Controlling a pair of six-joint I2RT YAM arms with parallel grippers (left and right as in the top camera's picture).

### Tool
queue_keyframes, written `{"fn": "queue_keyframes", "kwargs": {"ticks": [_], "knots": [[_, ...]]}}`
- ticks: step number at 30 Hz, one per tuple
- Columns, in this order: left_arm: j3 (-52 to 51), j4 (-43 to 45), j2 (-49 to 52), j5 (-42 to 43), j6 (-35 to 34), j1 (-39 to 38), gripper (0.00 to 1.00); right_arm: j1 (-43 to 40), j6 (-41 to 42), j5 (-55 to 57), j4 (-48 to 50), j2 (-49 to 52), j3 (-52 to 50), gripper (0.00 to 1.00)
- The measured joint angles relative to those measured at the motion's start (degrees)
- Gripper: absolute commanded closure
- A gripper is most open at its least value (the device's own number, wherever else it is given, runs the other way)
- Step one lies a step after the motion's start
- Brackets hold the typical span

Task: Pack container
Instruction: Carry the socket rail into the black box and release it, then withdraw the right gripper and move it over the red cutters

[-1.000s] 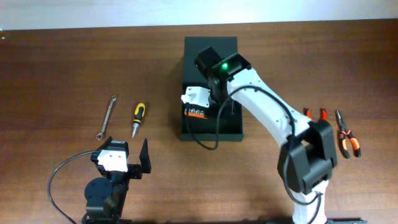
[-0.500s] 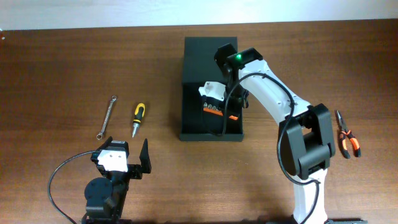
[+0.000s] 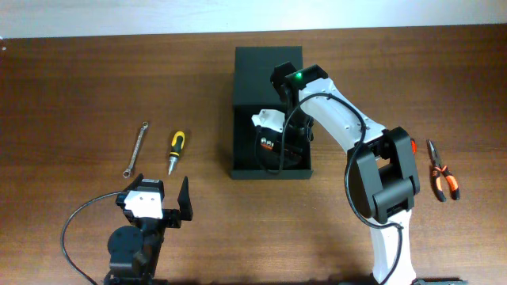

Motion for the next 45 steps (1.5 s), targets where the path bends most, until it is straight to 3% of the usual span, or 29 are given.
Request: {"fn": "queue_keyframes", "kwargs": {"ticks": [5, 12, 17, 22, 29, 36, 41, 45], "knots": [[0.0, 0.0, 0.0, 0.0, 0.0, 0.0, 0.01, 0.0, 4.6, 1.5, -4.2, 0.0, 4.3, 0.01], [0.0, 0.0, 0.0, 0.0, 0.0, 0.0, 0.01, -0.9, 16.4, 8.6, -8.5, -2.7, 23.5, 0.01], [0.0, -0.2, 0.0, 0.0, 0.0, 0.0, 0.01, -11.9, 33.4, 15.2, -17.4, -9.4, 37.2, 0.01], [0.0, -0.2, 0.0, 0.0, 0.0, 0.0, 0.01, -30.5, 40.7, 16.3, -24.0, -12.2, 38.7, 0.01], [0.0, -0.2, 0.0, 0.0, 0.0, 0.0, 0.01, -40.8, 41.7, 12.1, -24.1, -15.3, 28.4, 0.01], [0.0, -0.1, 0.0, 0.0, 0.0, 0.0, 0.01, -46.3, 41.5, 11.1, -23.5, -34.2, 6.3, 0.01], [0.0, -0.2, 0.0, 0.0, 0.0, 0.0, 0.01, -46.2, 36.2, 8.2, -16.9, -43.1, -8.9, 0.01], [0.0, -0.2, 0.0, 0.0, 0.0, 0.0, 0.01, -46.1, 31.3, 5.9, -9.0, -40.7, -20.5, 0.02]]}}
